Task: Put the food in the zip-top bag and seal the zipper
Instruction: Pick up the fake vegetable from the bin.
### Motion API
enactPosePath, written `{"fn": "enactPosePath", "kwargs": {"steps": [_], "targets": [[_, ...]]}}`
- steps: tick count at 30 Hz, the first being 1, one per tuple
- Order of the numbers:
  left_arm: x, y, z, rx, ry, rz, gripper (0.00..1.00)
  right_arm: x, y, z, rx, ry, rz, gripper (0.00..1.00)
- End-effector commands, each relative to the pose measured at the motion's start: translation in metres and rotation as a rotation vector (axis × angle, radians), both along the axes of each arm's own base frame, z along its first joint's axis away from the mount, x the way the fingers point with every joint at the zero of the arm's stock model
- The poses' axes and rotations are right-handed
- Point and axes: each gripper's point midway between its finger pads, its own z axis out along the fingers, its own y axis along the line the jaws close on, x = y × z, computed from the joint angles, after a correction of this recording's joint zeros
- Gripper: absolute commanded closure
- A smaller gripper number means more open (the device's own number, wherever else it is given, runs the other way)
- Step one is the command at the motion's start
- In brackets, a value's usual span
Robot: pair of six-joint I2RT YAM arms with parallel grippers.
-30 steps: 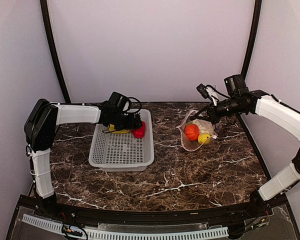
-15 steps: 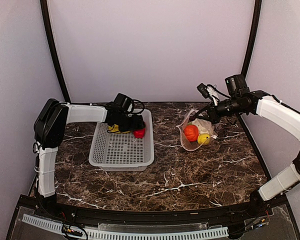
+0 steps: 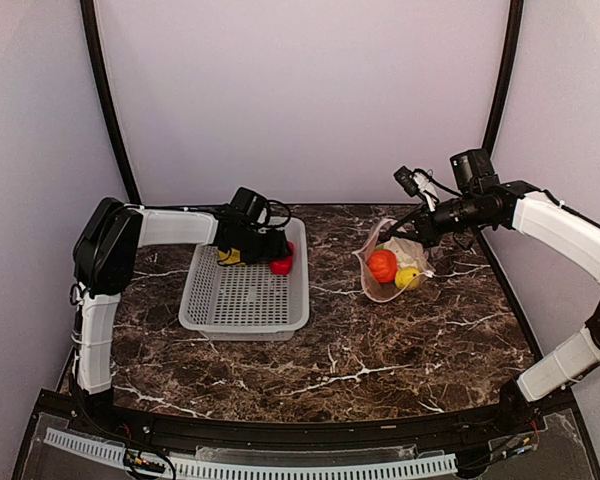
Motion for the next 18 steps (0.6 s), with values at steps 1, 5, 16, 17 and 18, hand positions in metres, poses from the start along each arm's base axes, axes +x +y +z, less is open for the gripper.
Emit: {"fn": "enactPosePath", "kwargs": {"steps": [1,5,16,17,18], "targets": [[-0.013,0.007,0.018,-0.008,-0.021,-0.007,0.58,-0.002,0.002,0.007,0.019,-0.036,0.018,1.00],[-0.021,0.015,0.036,-0.013,-0.067,-0.001,0.61,-0.001,0.001,0.005,0.013,-0.039,0.015,1.00],[-0.054,0.022,0.096,-0.052,-0.181,-0.037,0.62,0.000,0.004,0.000,0.017,-0.014,0.021,1.00],[-0.058,0.022,0.104,-0.058,-0.201,-0.056,0.62,0.001,0.003,-0.002,0.014,-0.010,0.020,1.00],[-0.062,0.021,0.109,-0.058,-0.215,-0.074,0.62,0.001,0.003,-0.003,0.012,-0.007,0.019,1.00]]}}
